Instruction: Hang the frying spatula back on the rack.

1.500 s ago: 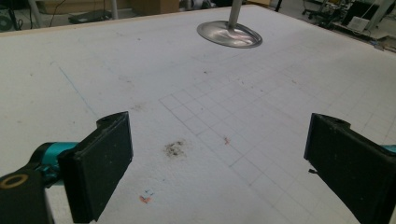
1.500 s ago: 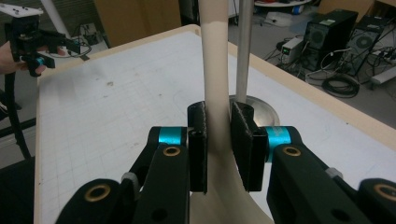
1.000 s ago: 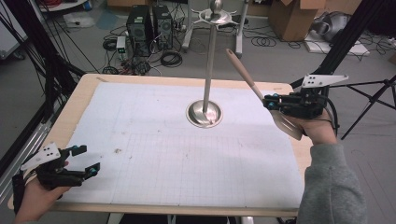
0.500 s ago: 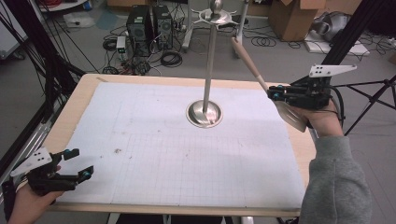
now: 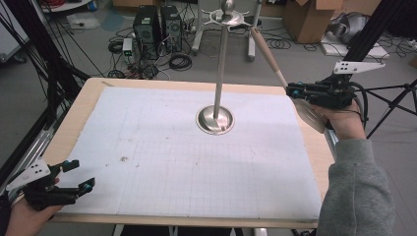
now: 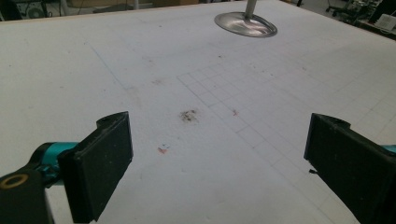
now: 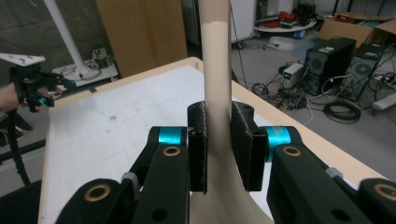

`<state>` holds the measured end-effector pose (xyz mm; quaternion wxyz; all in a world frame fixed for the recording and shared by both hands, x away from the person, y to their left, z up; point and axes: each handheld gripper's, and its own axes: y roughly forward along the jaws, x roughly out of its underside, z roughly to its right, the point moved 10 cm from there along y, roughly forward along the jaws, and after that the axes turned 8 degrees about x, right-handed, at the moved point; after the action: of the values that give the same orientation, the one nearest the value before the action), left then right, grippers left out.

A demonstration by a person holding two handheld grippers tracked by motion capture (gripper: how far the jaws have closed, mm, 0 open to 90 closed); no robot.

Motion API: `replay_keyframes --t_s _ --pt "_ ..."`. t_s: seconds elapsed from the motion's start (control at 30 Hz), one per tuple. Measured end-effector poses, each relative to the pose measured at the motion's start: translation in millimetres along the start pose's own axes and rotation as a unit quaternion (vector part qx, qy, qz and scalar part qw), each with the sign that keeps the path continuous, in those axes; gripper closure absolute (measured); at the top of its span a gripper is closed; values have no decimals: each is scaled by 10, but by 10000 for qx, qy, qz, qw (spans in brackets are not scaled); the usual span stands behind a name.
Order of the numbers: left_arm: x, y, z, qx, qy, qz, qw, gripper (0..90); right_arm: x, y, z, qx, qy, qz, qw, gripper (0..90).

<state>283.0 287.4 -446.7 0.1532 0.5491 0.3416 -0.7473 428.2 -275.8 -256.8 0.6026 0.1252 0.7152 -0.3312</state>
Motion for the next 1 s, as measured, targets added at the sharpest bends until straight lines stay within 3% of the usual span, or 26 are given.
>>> replay_keyframes --t_s 0.27,0.57,1.0 --pt "11 -37 5 -44 -28 28 10000 82 -94 -10 22 4 56 80 10000 771" --pt "24 -49 5 -48 -32 13 10000 82 -94 29 74 -11 240 77 9997 771" --pt "9 -45 19 -24 -6 39 10000 82 -79 97 95 11 291 23 9996 771"
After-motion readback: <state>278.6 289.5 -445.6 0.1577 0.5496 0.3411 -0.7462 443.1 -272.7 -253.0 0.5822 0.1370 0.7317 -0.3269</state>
